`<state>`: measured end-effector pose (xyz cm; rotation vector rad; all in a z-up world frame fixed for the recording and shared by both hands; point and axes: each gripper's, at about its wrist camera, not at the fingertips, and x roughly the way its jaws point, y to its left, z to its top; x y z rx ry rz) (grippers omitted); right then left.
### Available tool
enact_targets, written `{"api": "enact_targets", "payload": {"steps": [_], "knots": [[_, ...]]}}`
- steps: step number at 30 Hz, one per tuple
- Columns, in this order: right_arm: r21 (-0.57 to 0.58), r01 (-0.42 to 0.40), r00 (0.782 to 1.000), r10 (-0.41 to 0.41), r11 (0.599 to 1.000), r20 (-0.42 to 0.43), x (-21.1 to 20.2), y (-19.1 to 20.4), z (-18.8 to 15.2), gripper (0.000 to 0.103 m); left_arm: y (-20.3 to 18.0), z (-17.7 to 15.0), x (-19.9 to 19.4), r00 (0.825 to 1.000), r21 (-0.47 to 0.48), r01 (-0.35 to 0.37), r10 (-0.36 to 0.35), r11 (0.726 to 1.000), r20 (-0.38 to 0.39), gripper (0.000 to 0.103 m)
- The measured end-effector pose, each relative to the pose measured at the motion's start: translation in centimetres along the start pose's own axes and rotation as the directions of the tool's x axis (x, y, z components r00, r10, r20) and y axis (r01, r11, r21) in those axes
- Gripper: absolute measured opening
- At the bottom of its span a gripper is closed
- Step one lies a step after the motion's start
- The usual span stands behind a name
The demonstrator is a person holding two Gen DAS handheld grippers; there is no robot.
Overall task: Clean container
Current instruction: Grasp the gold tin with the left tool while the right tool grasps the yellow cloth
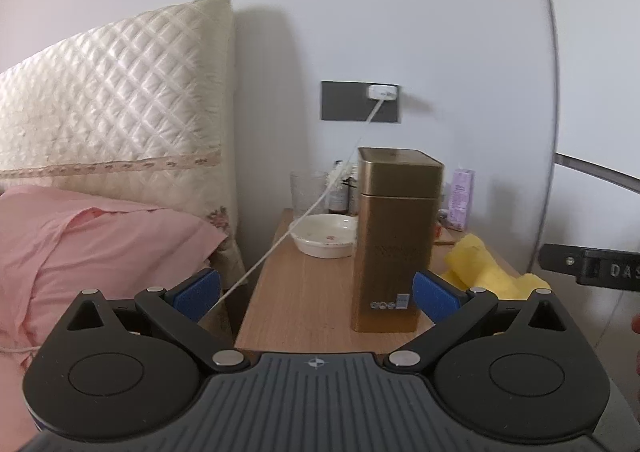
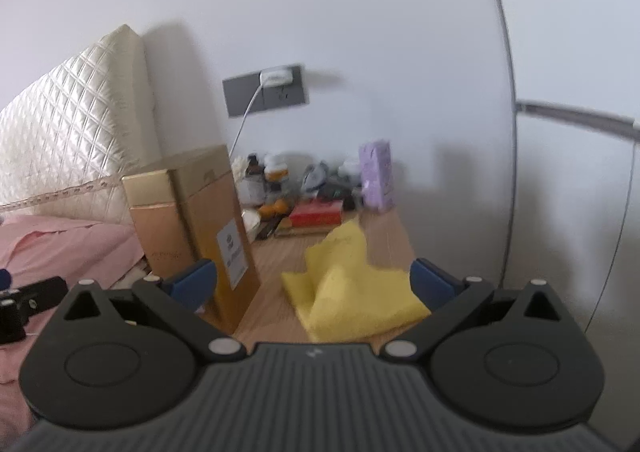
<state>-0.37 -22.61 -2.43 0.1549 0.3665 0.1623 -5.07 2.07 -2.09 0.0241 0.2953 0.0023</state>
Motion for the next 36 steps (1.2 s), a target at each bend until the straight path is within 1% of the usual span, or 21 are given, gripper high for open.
{"api": "enact_targets", "payload": {"steps": [3, 7, 17, 20, 23, 26, 28, 30, 32, 34, 36], "knots": [[-0.02, -0.004, 1.0, 0.003, 1.0, -0.014, 0.6, 0.0, -0.4, 0.103, -0.4, -0.3, 0.7, 1.0, 0.011, 0.006, -0.006, 1.0, 0.0, 0.103], [-0.014, -0.002, 1.0, 0.001, 1.0, -0.028, 1.9, -0.4, -0.5, 0.103, -1.0, -0.5, 2.1, 1.0, 0.009, 0.014, -0.014, 1.0, -0.003, 0.103], [0.013, 0.025, 0.999, -0.026, 1.0, 0.022, 4.2, -3.1, -0.2, 0.103, -3.3, -0.4, 7.9, 0.999, 0.011, 0.036, -0.036, 0.999, 0.019, 0.103], [0.023, 0.051, 0.997, -0.052, 0.998, 0.049, 5.1, -4.0, -0.2, 0.103, -4.3, -0.9, 9.9, 0.998, 0.013, 0.058, -0.058, 0.998, -0.014, 0.103], [0.026, 0.036, 0.998, -0.037, 0.999, 0.06, 6.1, -5.0, -0.1, 0.103, -5.4, -1.5, 11.3, 0.998, 0.028, 0.059, -0.059, 0.998, -0.033, 0.103], [0.045, 0.013, 0.998, -0.016, 0.999, 0.061, 7.1, -6.1, -0.1, 0.103, -6.2, -1.7, 12.2, 0.998, 0.038, 0.053, -0.052, 0.998, -0.037, 0.103], [0.053, -0.003, 0.998, 0.0, 0.999, 0.056, 7.8, -6.8, -0.2, 0.103, -6.6, -1.7, 12.6, 0.998, 0.051, 0.045, -0.044, 0.998, -0.036, 0.099], [0.061, -0.016, 0.999, 0.013, 0.998, 0.045, 8.3, -7.3, -0.4, 0.103, -6.8, -1.7, 12.8, 0.999, 0.061, 0.034, -0.032, 0.998, -0.034, 0.091], [0.066, -0.028, 0.999, 0.026, 0.997, 0.032, 8.7, -7.5, -0.7, 0.103, -6.9, -1.7, 13.0, 0.999, 0.063, 0.025, -0.022, 0.998, -0.042, 0.087], [0.077, -0.047, 0.999, 0.046, 0.996, 0.02, 9.0, -7.9, -1.0, 0.103, -7.1, -1.7, 13.4, 0.998, 0.079, 0.0, 0.004, 0.997, -0.059, 0.087], [0.083, -0.061, 0.998, 0.06, 0.995, 0.011, 9.2, -8.2, -1.1, 0.103, -7.3, -1.6, 13.5, 0.998, 0.086, 0.004, 0.002, 0.996, -0.065, 0.081]]}}
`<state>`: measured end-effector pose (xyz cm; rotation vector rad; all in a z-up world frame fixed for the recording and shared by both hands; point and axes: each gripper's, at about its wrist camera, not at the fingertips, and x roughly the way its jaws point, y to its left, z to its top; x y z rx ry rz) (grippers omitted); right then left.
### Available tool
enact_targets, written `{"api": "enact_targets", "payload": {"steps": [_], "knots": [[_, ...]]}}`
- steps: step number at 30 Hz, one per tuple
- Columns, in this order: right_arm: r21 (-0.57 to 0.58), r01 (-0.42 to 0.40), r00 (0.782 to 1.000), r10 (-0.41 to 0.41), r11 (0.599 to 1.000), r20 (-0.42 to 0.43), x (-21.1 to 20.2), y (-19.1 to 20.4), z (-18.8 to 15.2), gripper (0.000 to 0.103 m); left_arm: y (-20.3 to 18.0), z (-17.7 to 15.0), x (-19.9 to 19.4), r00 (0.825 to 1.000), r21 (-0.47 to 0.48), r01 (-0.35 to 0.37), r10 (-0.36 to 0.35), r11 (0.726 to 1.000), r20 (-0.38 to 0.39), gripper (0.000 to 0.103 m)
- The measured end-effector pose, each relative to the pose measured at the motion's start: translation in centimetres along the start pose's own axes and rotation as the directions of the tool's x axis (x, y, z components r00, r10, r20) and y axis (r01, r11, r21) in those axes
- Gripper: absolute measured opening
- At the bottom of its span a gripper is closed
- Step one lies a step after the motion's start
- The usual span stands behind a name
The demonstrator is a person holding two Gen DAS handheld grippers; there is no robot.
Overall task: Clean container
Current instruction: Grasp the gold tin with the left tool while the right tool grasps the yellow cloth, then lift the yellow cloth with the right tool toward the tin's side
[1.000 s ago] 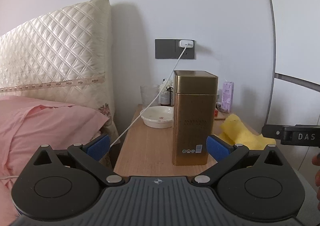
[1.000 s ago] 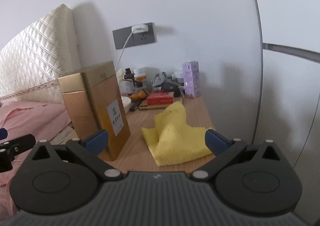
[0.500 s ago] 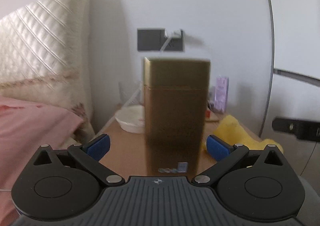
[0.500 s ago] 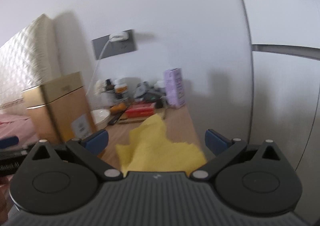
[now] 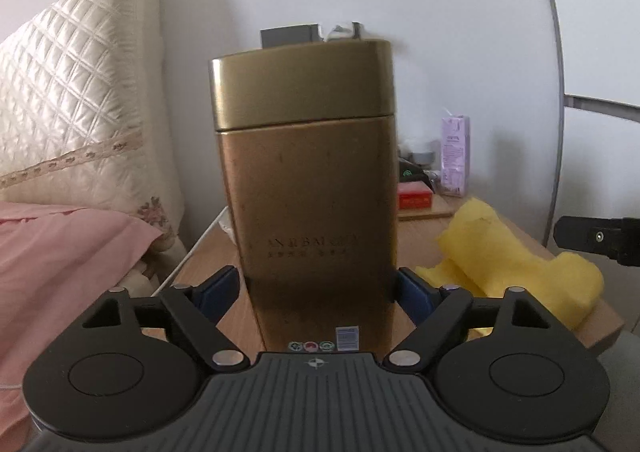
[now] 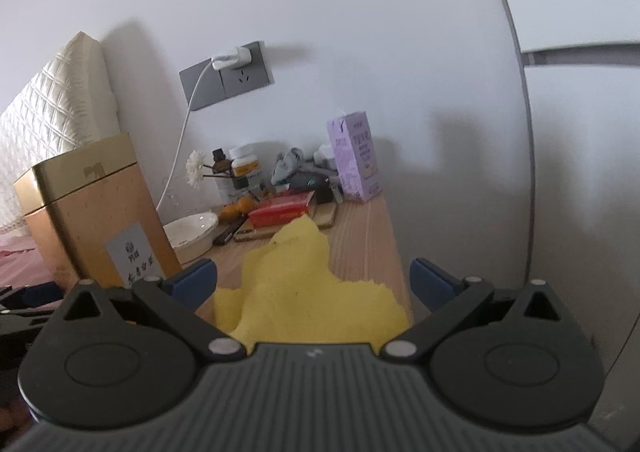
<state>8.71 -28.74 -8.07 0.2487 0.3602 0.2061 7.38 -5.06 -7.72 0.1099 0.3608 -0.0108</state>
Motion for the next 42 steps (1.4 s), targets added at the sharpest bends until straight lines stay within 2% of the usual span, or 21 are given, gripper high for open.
{"api": "enact_targets", "payload": {"steps": [5, 9, 13, 15, 17, 19, 21, 23, 24, 25, 26, 29, 33, 35, 37, 39, 42], "knots": [[-0.017, -0.033, 0.999, 0.033, 0.999, -0.02, 0.4, -0.3, 0.3, 0.102, -0.4, 0.2, -0.4, 1.0, -0.007, -0.017, 0.017, 1.0, -0.024, 0.08], [-0.095, -0.077, 0.996, 0.071, 0.992, -0.059, 1.7, 0.2, 1.0, 0.102, -0.4, 0.6, -0.7, 0.998, -0.018, -0.022, 0.021, 1.0, -0.06, 0.08], [-0.146, -0.124, 0.987, 0.107, 0.981, -0.121, 3.8, 0.9, 1.2, 0.098, -0.3, 0.4, -1.4, 0.998, -0.015, -0.016, 0.015, 1.0, -0.059, 0.08], [-0.201, -0.118, 0.985, 0.089, 0.973, -0.147, 5.1, 1.7, 0.5, 0.096, -0.3, 0.2, -1.7, 0.998, -0.011, -0.013, 0.013, 1.0, -0.053, 0.08], [-0.241, -0.116, 0.978, 0.069, 0.963, -0.196, 6.5, 2.4, -0.4, 0.084, -0.3, 0.1, -1.7, 0.999, -0.008, -0.01, 0.009, 1.0, -0.046, 0.08], [-0.264, -0.112, 0.972, 0.051, 0.958, -0.228, 7.4, 2.8, -1.1, 0.08, -0.2, 0.2, -1.6, 0.999, -0.007, -0.003, 0.002, 1.0, -0.043, 0.08], [-0.302, -0.1, 0.976, 0.035, 0.948, -0.215, 7.7, 3.3, -1.7, 0.074, -0.1, 0.2, -1.6, 0.999, -0.004, 0.009, -0.009, 1.0, -0.042, 0.08], [-0.316, -0.098, 0.977, 0.031, 0.944, -0.211, 7.8, 3.7, -1.7, 0.05, 0.1, 0.2, -1.5, 0.999, -0.003, 0.02, -0.02, 1.0, -0.043, 0.08], [-0.318, -0.1, 0.976, 0.031, 0.943, -0.214, 7.8, 3.8, -1.6, 0.04, 0.1, 0.3, -1.4, 0.999, -0.003, 0.025, -0.025, 1.0, -0.044, 0.08], [-0.32, -0.101, 0.975, 0.03, 0.942, -0.219, 7.9, 4.1, -1.5, 0.023, 0.2, 0.2, -1.4, 0.999, -0.001, 0.028, -0.028, 1.0, -0.042, 0.08], [-0.324, -0.102, 0.974, 0.028, 0.941, -0.225, 7.9, 4.3, -1.4, 0.018, 0.2, 0.2, -1.4, 0.999, 0.002, 0.029, -0.029, 1.0, -0.038, 0.08], [-0.333, -0.112, 0.972, 0.034, 0.936, -0.232, 8.0, 5.1, -1.2, 0.015, 0.1, 0.0, -1.4, 0.999, 0.004, 0.034, -0.034, 0.999, -0.028, 0.08], [-0.228, -0.142, 0.974, 0.094, 0.963, -0.207, 7.0, 5.0, 0.2, 0.015, 0.8, -0.3, -1.7, 0.998, -0.032, 0.066, -0.067, 0.997, -0.003, 0.081], [-0.129, -0.16, 0.975, 0.136, 0.979, -0.177, 6.3, 4.7, 1.5, 0.015, 1.0, -0.5, -1.9, 0.997, -0.039, 0.081, -0.081, 0.996, 0.009, 0.082], [0.027, -0.205, 0.969, 0.207, 0.978, -0.133, 5.3, 3.8, 2.9, 0.015, 1.2, -0.5, -2.0, 0.995, -0.036, 0.096, -0.095, 0.995, 0.021, 0.082], [0.169, -0.258, 0.958, 0.274, 0.951, -0.083, 4.6, 3.4, 4.0, 0.015, 1.4, -0.5, -2.1, 0.993, -0.036, 0.111, -0.109, 0.993, 0.032, 0.083], [0.342, -0.339, 0.932, 0.363, 0.877, -0.006, 3.8, 3.2, 5.0, 0.015, 1.8, -0.5, -2.1, 0.99, -0.056, 0.13, -0.127, 0.99, 0.057, 0.083]]}}
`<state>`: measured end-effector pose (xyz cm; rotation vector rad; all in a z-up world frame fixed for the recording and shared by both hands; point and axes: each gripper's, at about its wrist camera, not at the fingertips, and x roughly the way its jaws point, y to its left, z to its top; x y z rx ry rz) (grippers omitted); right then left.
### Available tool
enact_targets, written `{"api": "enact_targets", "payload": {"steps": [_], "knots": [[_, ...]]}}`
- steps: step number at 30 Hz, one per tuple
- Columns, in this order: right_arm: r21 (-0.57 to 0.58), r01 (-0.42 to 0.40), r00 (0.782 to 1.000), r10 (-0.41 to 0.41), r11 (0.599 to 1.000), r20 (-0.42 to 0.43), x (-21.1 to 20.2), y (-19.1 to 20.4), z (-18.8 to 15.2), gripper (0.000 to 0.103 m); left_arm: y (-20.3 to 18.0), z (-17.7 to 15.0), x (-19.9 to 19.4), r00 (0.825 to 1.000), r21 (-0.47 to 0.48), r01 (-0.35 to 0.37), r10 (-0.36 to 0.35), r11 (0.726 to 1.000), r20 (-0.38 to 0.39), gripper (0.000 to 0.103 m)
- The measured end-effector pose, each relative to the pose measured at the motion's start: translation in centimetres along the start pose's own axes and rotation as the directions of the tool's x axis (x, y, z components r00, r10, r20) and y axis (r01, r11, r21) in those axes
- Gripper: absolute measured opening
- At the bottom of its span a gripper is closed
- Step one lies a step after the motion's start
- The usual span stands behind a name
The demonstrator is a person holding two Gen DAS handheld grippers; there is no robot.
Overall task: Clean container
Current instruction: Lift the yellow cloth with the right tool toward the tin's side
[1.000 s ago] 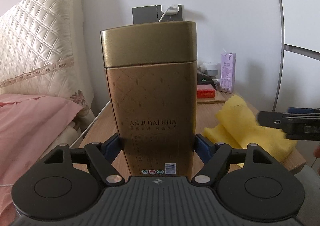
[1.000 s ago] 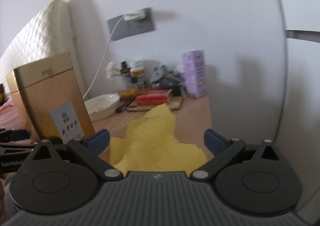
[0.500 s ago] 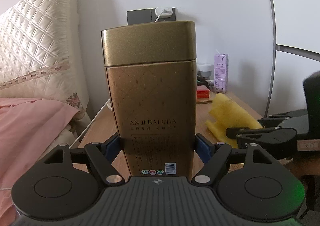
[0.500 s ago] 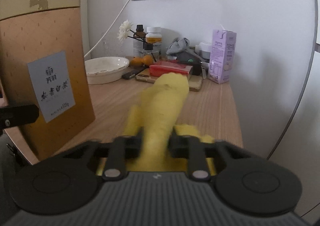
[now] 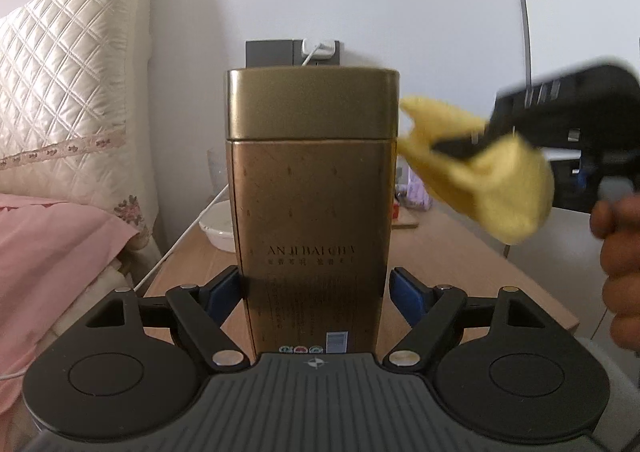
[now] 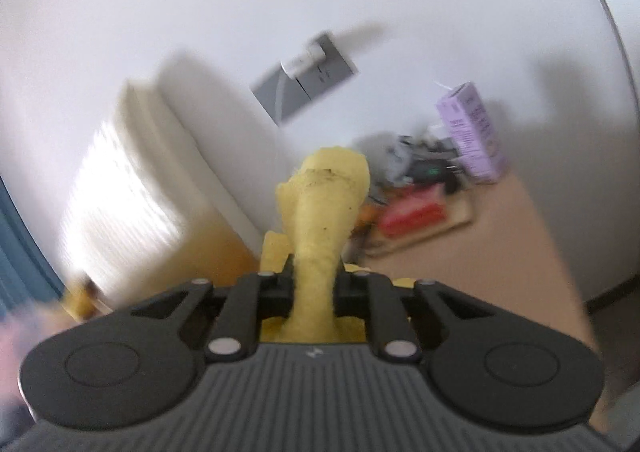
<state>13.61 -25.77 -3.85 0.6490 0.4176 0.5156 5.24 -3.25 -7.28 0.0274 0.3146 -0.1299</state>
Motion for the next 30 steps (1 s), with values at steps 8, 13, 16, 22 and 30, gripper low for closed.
{"api": "enact_targets", "payload": {"steps": [8, 13, 16, 22, 30], "knots": [[0.232, -0.177, 0.984, 0.171, 0.957, 0.046, 1.7, 0.2, -0.9, 0.016, -0.7, -0.9, -0.1, 0.999, 0.031, -0.023, 0.021, 0.999, 0.047, 0.079], [0.275, -0.114, 0.993, 0.115, 0.955, 0.012, 2.6, -1.3, -2.7, 0.016, -0.7, -1.0, -0.3, 0.999, 0.039, -0.009, 0.007, 0.999, 0.052, 0.078], [0.34, -0.1, 0.994, 0.107, 0.935, -0.002, 3.1, -2.5, -3.4, 0.016, -0.8, -1.0, -0.4, 0.999, 0.039, -0.005, 0.003, 0.999, 0.052, 0.079], [0.308, -0.207, 0.978, 0.189, 0.929, 0.086, 1.3, -0.3, -1.4, 0.016, -0.9, -0.8, -0.4, 0.999, 0.038, -0.005, 0.004, 0.999, 0.045, 0.079], [0.349, -0.119, 0.993, 0.111, 0.93, 0.043, 1.7, -2.0, -3.6, 0.016, -1.3, -1.4, -0.5, 0.998, 0.066, 0.0, -0.004, 0.998, 0.07, 0.079]]}}
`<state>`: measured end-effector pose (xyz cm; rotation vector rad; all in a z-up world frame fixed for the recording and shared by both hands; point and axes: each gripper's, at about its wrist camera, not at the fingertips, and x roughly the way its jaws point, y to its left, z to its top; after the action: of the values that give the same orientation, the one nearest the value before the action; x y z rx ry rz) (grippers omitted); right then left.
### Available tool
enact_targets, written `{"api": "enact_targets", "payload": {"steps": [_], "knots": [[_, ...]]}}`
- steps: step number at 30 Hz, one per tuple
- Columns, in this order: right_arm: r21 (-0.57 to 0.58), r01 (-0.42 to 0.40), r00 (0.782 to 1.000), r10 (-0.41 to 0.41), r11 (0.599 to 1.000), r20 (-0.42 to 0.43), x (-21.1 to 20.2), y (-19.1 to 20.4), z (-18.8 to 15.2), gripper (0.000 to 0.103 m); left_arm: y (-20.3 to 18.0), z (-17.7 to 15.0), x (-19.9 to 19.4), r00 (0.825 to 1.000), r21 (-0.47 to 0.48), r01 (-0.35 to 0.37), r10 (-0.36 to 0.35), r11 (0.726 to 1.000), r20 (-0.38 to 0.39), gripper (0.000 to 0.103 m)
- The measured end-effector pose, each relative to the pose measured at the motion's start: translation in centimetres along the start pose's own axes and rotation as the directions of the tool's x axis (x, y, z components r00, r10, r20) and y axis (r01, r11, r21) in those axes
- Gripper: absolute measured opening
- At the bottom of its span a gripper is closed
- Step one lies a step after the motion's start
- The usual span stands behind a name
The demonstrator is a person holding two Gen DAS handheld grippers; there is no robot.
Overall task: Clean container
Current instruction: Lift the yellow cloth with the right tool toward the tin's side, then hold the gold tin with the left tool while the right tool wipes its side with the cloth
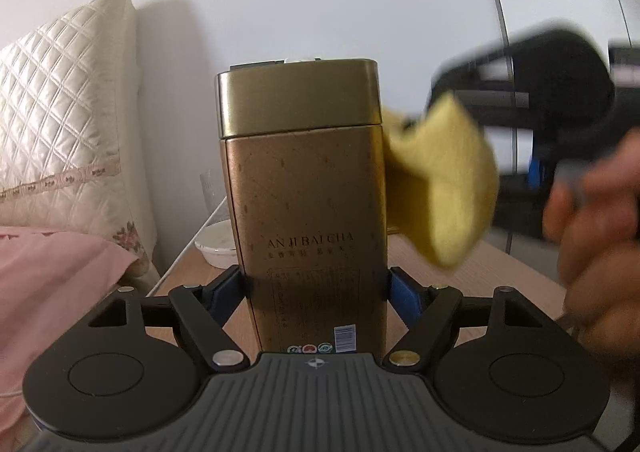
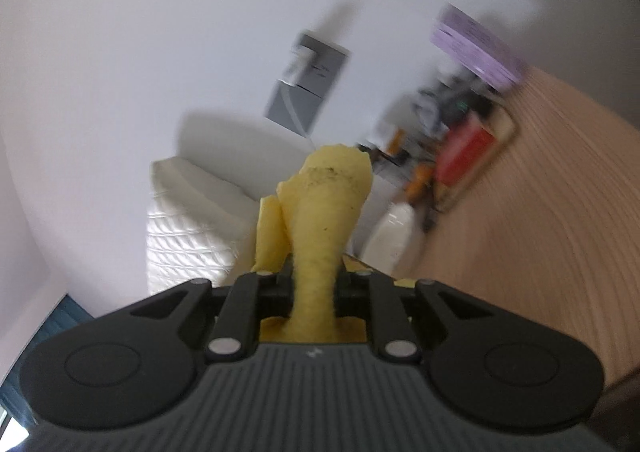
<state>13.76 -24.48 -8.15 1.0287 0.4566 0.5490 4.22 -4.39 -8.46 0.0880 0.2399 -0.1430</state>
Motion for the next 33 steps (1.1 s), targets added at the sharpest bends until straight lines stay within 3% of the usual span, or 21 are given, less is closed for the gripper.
{"api": "enact_targets", "payload": {"steps": [5, 9, 16, 22, 30, 33], "knots": [[0.016, -0.036, 0.999, 0.036, 0.999, -0.002, 0.2, 0.2, 0.8, 0.017, 0.8, 0.1, -0.2, 0.998, -0.05, 0.06, -0.06, 0.997, 0.006, 0.079], [-0.025, -0.079, 0.997, 0.08, 0.997, 0.013, -0.3, 1.4, 1.7, 0.017, 0.0, -0.2, -0.4, 0.998, 0.009, 0.055, -0.055, 0.998, 0.005, 0.078], [0.068, 0.016, 0.999, -0.014, 0.998, -0.036, -0.5, -1.9, 0.5, 0.017, -0.2, -0.3, -0.7, 0.998, 0.014, 0.061, -0.061, 0.998, 0.011, 0.077], [0.029, -0.114, 0.993, 0.113, 0.993, 0.028, -1.3, 1.0, 1.6, 0.017, 0.0, -0.3, -0.7, 0.998, 0.001, 0.06, -0.06, 0.998, 0.002, 0.072], [0.066, 0.013, 0.999, -0.011, 0.998, -0.03, -1.5, -1.2, 0.3, 0.017, -0.4, -0.9, -0.1, 0.998, 0.014, 0.066, -0.066, 0.998, 0.013, 0.076], [0.039, -0.023, 0.999, 0.024, 0.999, -0.024, -1.7, -0.2, 0.8, 0.017, -0.6, -1.0, 0.5, 0.998, -0.024, 0.058, -0.058, 0.998, -0.005, 0.082]]}}
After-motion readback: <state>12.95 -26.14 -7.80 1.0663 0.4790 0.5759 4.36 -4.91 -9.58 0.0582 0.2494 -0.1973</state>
